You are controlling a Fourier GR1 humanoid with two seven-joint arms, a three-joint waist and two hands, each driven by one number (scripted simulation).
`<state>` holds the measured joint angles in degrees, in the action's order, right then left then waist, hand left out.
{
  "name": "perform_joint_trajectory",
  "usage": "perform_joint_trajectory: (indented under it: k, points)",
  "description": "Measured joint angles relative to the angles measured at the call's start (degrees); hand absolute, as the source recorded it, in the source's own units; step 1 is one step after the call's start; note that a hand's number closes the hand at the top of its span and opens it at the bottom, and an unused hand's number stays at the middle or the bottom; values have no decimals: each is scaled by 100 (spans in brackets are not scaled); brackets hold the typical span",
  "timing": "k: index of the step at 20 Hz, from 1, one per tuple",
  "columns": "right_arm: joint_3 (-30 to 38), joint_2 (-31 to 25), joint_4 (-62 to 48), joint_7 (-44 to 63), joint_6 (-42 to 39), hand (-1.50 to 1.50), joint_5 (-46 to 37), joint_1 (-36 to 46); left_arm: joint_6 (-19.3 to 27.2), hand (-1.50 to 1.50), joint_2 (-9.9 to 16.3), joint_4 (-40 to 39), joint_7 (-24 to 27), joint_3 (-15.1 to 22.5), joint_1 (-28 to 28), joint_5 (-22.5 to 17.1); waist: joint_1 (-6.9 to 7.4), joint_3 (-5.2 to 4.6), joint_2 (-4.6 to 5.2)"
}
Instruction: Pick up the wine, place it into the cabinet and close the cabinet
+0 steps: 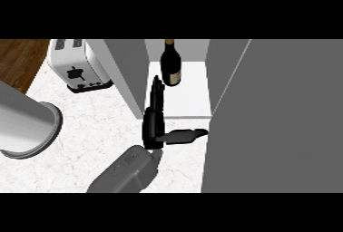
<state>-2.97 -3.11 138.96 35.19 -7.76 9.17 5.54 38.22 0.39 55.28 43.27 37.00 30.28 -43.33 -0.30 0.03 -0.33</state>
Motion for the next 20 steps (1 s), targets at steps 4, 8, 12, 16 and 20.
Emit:
perform_joint_trajectory:
  k: [4,8,12,16,20]
  points:
    - [58,-18,49,-40,0,-150,4,-63,317,-150,27,967,-175,331,-589,309,30,0,4]
    - [62,-43,95,11,25,-150,10,-92,670,-150,254,2056,-420,612,-1225,605,50,-1,1]
    - [-58,-21,141,-4,27,-150,-12,-209,1057,-150,375,2792,-609,877,-1798,950,43,-1,5]
    - [-83,-49,149,81,41,-150,-29,-149,1318,-150,570,3594,-865,1070,-2205,1283,42,-2,11]
    - [-141,-64,146,151,-34,-150,-12,-149,1219,-150,975,4298,-917,1174,-2690,1425,41,-1,14]
